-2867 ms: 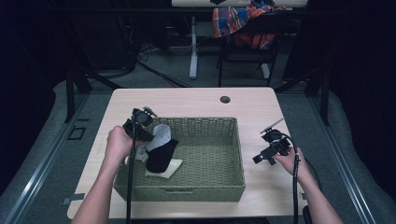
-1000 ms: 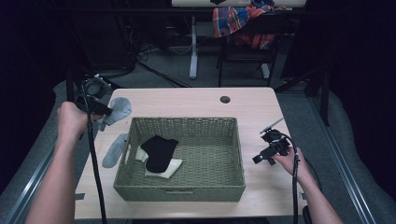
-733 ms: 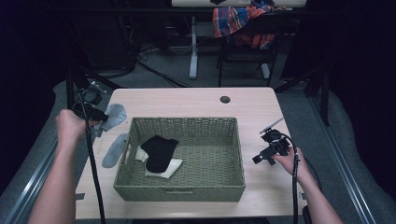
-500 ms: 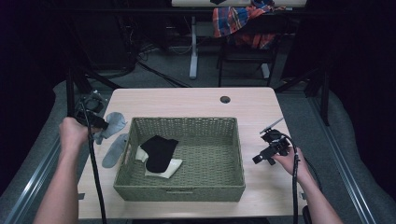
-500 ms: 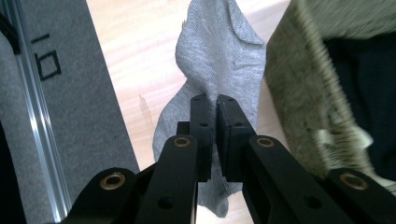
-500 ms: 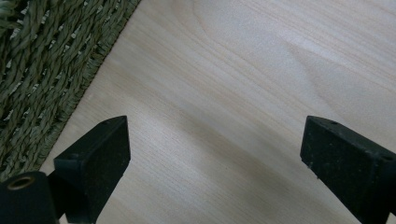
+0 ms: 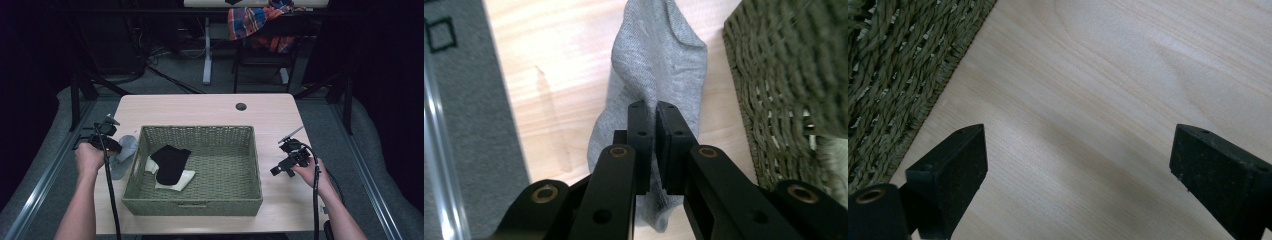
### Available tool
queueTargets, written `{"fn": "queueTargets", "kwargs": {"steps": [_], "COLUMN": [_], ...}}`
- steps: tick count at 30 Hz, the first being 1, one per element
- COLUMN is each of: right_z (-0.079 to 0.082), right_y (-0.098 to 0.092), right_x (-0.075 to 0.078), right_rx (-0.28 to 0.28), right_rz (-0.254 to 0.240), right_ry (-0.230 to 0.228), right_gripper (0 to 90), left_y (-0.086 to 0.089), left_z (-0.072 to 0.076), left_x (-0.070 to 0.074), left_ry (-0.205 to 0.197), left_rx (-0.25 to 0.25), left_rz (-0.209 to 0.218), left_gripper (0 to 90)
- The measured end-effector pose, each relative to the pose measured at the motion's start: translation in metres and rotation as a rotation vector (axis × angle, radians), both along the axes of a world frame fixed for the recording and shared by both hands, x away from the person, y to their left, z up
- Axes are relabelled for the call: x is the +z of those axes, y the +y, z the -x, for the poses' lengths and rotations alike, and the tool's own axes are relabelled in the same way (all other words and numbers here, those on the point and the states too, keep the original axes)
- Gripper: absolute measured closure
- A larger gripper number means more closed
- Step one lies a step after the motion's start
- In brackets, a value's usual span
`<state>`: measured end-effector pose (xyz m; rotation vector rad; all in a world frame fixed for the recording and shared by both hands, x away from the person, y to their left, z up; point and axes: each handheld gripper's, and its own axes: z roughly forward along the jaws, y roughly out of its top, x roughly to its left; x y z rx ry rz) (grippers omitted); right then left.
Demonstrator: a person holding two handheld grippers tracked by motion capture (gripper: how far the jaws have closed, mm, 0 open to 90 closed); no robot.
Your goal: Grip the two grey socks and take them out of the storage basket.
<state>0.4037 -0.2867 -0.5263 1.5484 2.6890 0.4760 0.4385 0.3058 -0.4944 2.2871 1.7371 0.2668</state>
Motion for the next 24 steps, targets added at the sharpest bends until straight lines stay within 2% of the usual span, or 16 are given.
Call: {"fn": "queueTargets", "kwargs": {"steps": [2, 3, 4, 5, 8, 10, 12, 13, 15, 16, 17, 19, 20, 21, 23, 24], "right_z": [0.000, 0.001, 0.001, 0.000, 0.000, 0.000, 0.000, 0.000, 0.000, 0.000, 0.000, 0.000, 0.000, 0.000, 0.000, 0.000], "right_y": [0.000, 0.001, 0.001, 0.000, 0.000, 0.000, -0.001, -0.001, 0.000, 0.000, 0.000, 0.000, 0.000, 0.000, 0.000, 0.000], "right_x": [0.000, -0.001, -0.001, 0.000, 0.000, 0.001, 0.001, 0.001, 0.001, 0.001, 0.001, 0.001, 0.001, 0.001, 0.001, 0.001], "right_rx": [-0.001, -0.023, -0.023, 0.001, -0.003, 0.001, 0.007, 0.002, 0.002, 0.003, 0.002, 0.001, 0.001, 0.001, 0.004, 0.004], "right_rz": [-0.002, -0.018, -0.018, 0.000, 0.000, -0.001, 0.004, 0.000, -0.001, 0.000, -0.001, -0.001, -0.001, -0.001, -0.001, -0.001], "right_ry": [-0.002, -0.016, -0.016, 0.000, -0.005, -0.002, 0.002, -0.003, -0.002, -0.003, -0.005, -0.006, -0.006, -0.006, -0.003, -0.002], "right_gripper": [8.2, 8.1, 8.1, 8.1, 8.1, 8.2, 8.2, 8.2, 8.2, 8.1, 8.2, 8.2, 8.2, 8.2, 8.2, 8.1], "left_y": [-0.001, -0.001, -0.001, 0.000, 0.002, 0.005, 0.007, 0.008, 0.010, 0.010, 0.010, 0.010, 0.010, 0.009, 0.008, 0.008], "left_z": [-0.002, -0.002, -0.002, -0.002, -0.001, 0.002, 0.004, 0.007, 0.018, 0.018, 0.027, 0.041, 0.041, 0.050, 0.061, 0.073], "left_x": [-0.010, -0.014, -0.014, -0.019, -0.022, -0.020, -0.018, -0.014, -0.002, -0.002, 0.006, 0.017, 0.017, 0.022, 0.029, 0.034], "left_ry": [0.018, 0.026, 0.026, 0.039, 0.038, 0.044, 0.034, 0.028, -0.002, -0.002, -0.013, -0.041, -0.041, -0.059, -0.076, -0.103], "left_rx": [0.009, 0.013, 0.013, 0.023, 0.028, 0.045, 0.062, 0.073, 0.090, 0.090, 0.092, 0.095, 0.095, 0.099, 0.094, 0.092], "left_rz": [0.009, 0.011, 0.011, 0.032, 0.040, 0.065, 0.079, 0.088, 0.089, 0.089, 0.077, 0.067, 0.067, 0.057, 0.051, 0.046], "left_gripper": [86.0, 85.9, 85.5, 85.3, 80.5, 69.6, 52.9, 52.9, 31.7, 24.9, 15.2, 10.5, 6.2, 6.2, 0.5, 0.4]}}
